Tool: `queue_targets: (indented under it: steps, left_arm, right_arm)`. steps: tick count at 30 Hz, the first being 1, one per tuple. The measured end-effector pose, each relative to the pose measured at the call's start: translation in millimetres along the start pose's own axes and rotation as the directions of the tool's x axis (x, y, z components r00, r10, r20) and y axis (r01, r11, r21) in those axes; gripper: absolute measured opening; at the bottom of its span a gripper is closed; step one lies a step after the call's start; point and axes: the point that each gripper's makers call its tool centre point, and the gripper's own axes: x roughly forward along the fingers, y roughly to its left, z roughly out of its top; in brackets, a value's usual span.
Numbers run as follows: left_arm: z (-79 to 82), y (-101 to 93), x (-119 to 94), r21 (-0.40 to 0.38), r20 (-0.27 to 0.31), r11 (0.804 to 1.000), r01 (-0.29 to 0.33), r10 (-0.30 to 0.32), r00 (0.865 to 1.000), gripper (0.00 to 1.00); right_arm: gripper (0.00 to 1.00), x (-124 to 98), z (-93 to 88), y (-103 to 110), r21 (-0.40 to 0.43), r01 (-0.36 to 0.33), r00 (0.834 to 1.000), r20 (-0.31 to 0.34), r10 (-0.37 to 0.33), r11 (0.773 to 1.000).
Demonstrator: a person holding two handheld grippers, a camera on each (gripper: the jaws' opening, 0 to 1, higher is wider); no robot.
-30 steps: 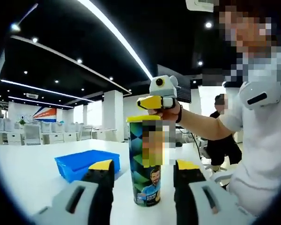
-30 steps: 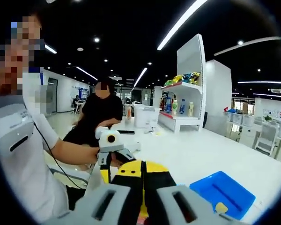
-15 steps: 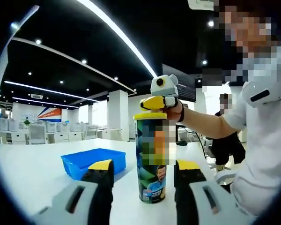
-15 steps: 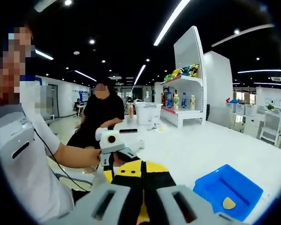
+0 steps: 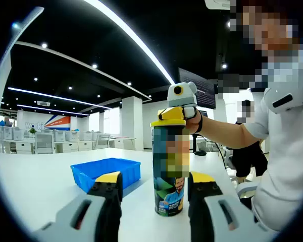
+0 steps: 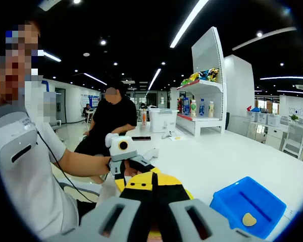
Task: Open the lid of the chip container on the table, take out the chips, place them into the box in front of the container, and close the lid
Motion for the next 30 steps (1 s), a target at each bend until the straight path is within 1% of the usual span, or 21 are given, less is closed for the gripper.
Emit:
queue_targets:
  steps: [5,7,9,13,17,23,30]
  left_arm:
    - [-2.9,0.4,0.7,-0.001,-0.007,1.0,-0.002,0.002,1.0,0.52]
    - [-4.1,0.9,0.8,-0.001,-0.01,1.0,-0.003,0.003,1.0,0.52]
    - [-5.2,0.3,1.2,-0.002,-0.011,1.0,-0.003,0.003,1.0,0.52]
    - [-8.2,-0.4,1.3,-0.004,-0.016,1.0,-0.006,0.006,1.0,0.52]
    - [-10.3,0.8,0.9,-0.009,-0.015,1.0,-0.011,0.011,1.0,0.51]
    - [-9.4,2.2,0.7,-0.008,-0.015,1.0,-0.007,0.006,1.0,0.51]
    - [-3.8,5.0,-2.3,0.0,-0.006,1.0,-0.009,0.009,1.0,0.51]
  right_arm:
    - [0.0,-2.1,-1.7,-2.8,0.008,0.004,1.0,0.01,-0.004,1.0]
    - [0.0,-2.3,-3.0,-3.4,0.029,-0.011,1.0,0.019,0.01,1.0]
    - [0.0,-2.4,-3.7,-2.2,0.014,-0.02,1.0,0.023,0.019,1.0]
    - [0.0,-1.0,-3.2,-2.6,-0.004,-0.005,1.0,0.001,0.005,1.0]
    - [0.0,-2.6,-4.0,-2.1,-0.028,-0.004,1.0,0.003,0.004,1.0]
    - [0.0,-4.2,-2.6,-3.1,-0.033,0.021,1.0,0.022,-0.02,0.999]
    - [0.0,-4.1,-1.4,-3.4,-0.04,0.026,0.999,0.023,-0.025,0.999]
